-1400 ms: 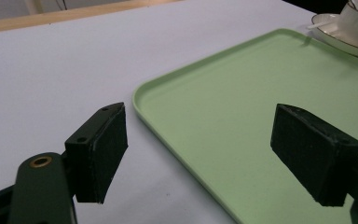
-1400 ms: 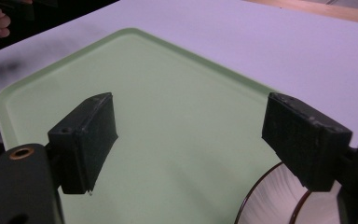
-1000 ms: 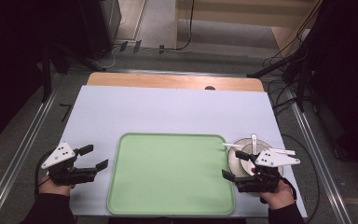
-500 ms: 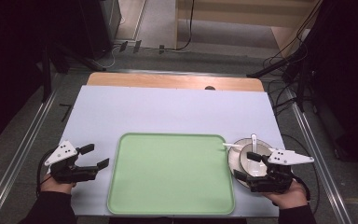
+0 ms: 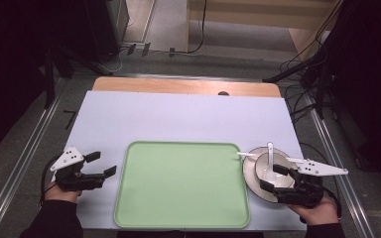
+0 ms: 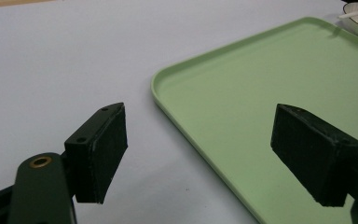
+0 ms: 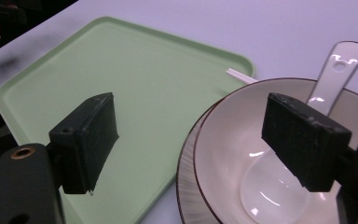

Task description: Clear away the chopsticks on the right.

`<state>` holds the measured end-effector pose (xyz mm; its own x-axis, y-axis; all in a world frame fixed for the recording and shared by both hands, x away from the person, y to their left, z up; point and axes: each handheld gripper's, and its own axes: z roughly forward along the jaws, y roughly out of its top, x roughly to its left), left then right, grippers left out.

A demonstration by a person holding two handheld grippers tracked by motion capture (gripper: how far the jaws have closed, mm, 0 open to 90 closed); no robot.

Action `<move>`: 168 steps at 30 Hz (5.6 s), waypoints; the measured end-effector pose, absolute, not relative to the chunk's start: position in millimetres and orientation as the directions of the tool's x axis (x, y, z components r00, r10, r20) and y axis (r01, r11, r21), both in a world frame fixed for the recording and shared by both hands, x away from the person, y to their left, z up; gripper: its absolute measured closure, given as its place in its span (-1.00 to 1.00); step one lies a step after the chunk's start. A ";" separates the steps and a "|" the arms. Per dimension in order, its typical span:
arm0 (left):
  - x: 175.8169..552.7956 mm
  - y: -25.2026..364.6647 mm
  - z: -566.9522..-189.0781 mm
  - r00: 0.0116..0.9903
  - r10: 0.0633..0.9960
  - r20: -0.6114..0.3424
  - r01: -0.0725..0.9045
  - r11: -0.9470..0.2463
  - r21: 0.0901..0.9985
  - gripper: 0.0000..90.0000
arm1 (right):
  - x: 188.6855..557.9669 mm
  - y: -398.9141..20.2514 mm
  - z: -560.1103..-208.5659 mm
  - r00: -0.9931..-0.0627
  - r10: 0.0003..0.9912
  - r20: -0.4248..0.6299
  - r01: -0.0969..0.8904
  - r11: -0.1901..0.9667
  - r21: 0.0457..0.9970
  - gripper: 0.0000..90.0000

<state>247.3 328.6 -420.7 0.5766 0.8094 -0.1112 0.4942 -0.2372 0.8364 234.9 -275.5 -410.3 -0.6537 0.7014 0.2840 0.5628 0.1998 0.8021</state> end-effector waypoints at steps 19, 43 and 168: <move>251.1 326.9 -421.8 0.578 0.810 -0.098 0.501 -0.257 0.826 -0.59 | 237.2 -309.5 -408.9 -0.561 0.775 0.291 0.586 0.123 0.801 -0.47; 251.5 324.7 -422.9 0.581 0.808 -0.100 0.504 -0.261 0.823 -0.59 | 286.0 -353.2 -423.7 -0.309 0.918 0.249 0.653 0.015 0.757 0.12; 261.7 315.2 -422.9 0.618 0.781 -0.094 0.495 -0.293 0.818 -0.59 | 275.0 -368.5 -447.0 -0.393 0.872 0.294 0.771 0.138 0.622 0.94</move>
